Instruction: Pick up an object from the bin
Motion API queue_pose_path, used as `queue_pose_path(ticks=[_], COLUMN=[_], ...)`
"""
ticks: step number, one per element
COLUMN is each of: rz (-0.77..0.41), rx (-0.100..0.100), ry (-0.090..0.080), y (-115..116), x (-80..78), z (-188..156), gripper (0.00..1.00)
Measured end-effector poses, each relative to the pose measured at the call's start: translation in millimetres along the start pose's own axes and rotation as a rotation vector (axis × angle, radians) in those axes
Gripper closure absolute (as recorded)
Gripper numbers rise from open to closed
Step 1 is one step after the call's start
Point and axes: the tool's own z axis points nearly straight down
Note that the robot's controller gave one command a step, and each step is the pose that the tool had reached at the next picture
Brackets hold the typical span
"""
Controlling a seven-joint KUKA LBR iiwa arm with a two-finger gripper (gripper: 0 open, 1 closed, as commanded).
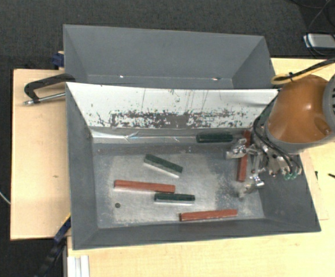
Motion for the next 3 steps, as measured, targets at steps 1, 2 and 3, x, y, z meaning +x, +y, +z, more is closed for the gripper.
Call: queue_pose_path(ticks=[1, 2, 3], rz=[-0.141, -0.358, -0.358], rx=[-0.003, 0.001, 0.001], ry=[0.003, -0.001, -0.001], y=[-15.3, -26.6, -26.6], x=[-13.2, -41.1, -41.1], z=[-1.3, 10.0, 9.9], gripper=[0.00, 1.00, 1.00])
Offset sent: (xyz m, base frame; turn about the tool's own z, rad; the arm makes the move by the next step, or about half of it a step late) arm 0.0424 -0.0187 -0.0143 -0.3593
